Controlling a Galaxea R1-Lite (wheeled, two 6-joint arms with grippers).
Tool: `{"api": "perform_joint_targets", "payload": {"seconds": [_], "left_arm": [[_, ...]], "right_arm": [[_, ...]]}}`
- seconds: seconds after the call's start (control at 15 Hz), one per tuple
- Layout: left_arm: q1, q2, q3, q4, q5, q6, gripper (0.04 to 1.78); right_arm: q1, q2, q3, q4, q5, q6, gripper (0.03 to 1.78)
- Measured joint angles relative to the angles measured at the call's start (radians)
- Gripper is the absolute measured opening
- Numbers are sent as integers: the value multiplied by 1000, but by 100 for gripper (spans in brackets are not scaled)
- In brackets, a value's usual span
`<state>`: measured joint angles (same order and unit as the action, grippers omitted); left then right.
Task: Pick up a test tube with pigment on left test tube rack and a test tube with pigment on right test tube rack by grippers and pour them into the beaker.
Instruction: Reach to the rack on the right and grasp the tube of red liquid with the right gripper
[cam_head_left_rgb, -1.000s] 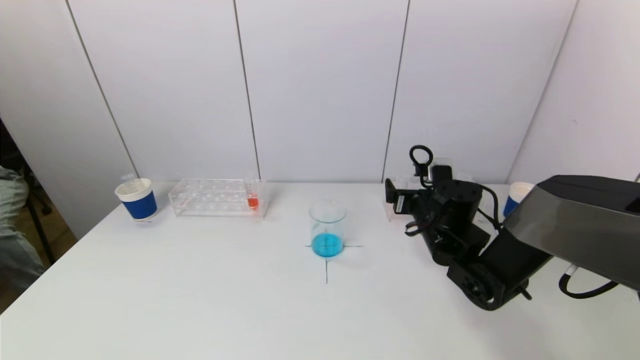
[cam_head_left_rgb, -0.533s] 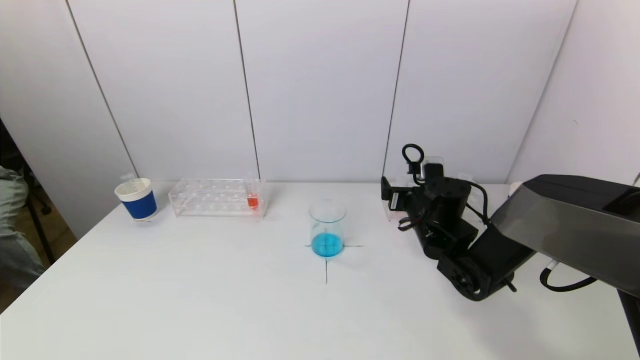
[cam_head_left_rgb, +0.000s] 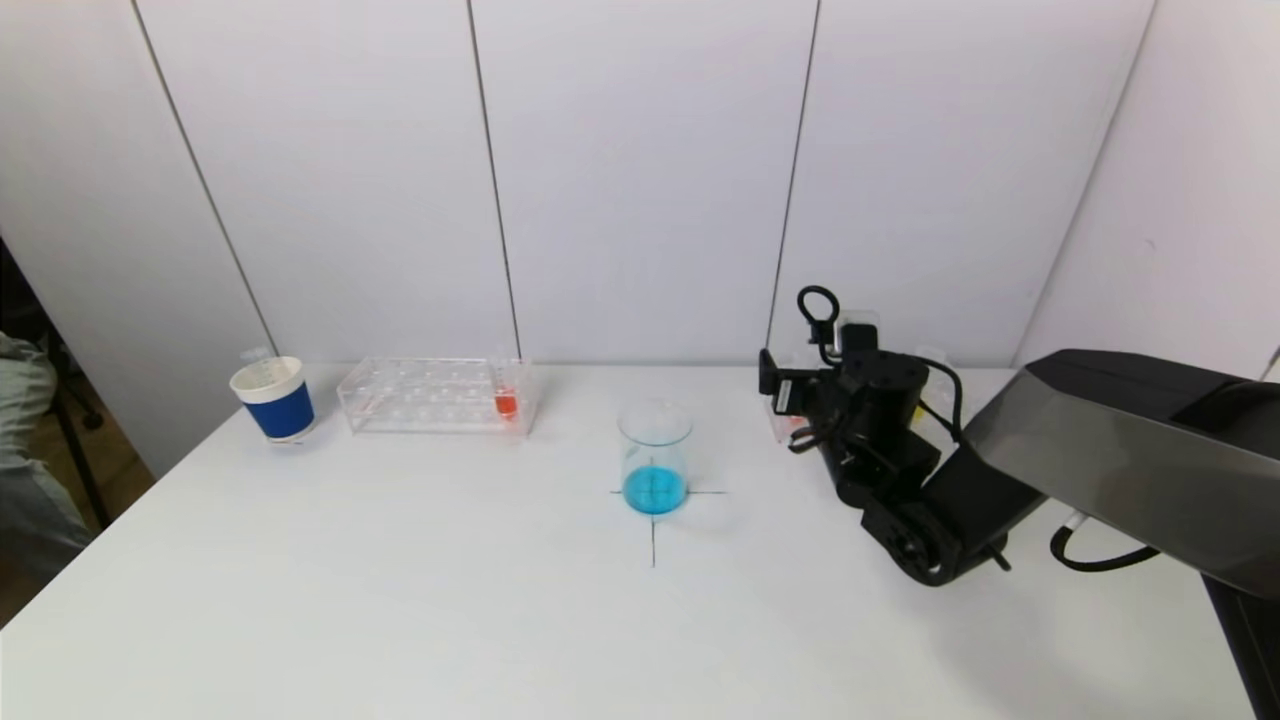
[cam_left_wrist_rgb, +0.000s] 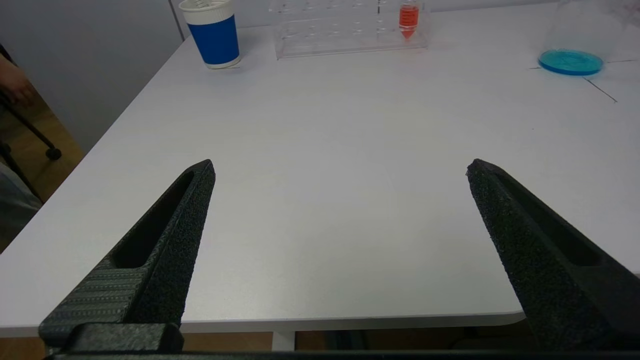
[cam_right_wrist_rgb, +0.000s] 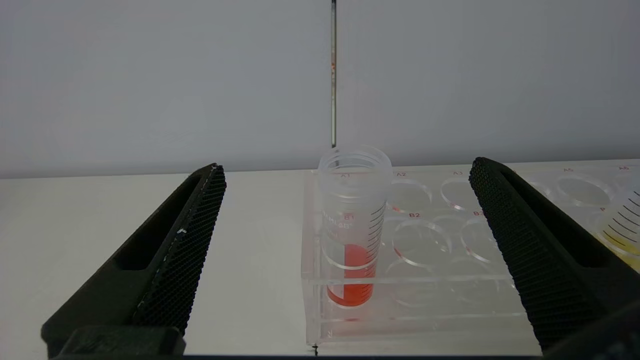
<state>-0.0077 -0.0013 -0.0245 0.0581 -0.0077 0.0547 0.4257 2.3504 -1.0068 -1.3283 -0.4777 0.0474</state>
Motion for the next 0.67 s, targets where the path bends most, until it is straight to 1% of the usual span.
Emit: {"api": "perform_joint_targets", "payload": {"seconds": [0.67], "left_arm": [[0,0,0,0,0,0,176]], "right_arm": [[-7,46,-52,8,1,-1,177]]}}
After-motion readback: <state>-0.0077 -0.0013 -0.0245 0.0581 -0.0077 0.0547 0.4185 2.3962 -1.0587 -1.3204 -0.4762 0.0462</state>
